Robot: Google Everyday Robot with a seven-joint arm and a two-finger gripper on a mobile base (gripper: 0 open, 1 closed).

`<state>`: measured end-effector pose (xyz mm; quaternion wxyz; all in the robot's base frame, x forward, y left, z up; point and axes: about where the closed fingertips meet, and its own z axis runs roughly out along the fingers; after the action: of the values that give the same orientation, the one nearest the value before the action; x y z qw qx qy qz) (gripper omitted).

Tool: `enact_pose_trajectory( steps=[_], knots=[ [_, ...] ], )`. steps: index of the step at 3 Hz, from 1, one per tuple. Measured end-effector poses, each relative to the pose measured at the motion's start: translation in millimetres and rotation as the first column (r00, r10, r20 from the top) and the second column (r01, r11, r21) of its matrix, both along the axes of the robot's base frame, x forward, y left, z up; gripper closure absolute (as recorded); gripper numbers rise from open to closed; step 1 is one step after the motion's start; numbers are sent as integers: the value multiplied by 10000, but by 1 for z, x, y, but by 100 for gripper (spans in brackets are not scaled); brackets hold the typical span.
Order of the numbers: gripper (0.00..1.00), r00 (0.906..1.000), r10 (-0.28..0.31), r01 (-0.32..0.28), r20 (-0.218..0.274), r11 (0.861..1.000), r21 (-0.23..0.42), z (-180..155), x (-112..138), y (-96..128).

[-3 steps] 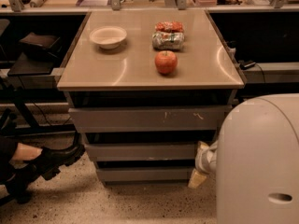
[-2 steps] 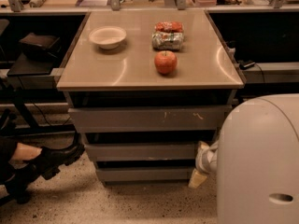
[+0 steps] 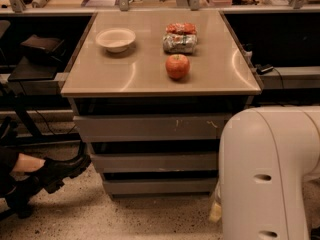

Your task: Open bottom drawer

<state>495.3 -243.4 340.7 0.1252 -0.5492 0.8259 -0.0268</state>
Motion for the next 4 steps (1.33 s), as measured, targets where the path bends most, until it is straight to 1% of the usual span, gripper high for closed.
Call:
enact_pose_trajectory(
  steps=[1,2,3,4],
  knots=[
    [0,9927,-640,642,-1023,9979,-12,-52,-41,-13],
    [0,9927,-640,642,-1023,9979,-12,-52,-41,-13],
    [0,9982,-564,577,-226,9965,607,-54,-22,-23],
    [0,9828,-239,-204,1830,9715,2363,-60,14,-4]
  ],
)
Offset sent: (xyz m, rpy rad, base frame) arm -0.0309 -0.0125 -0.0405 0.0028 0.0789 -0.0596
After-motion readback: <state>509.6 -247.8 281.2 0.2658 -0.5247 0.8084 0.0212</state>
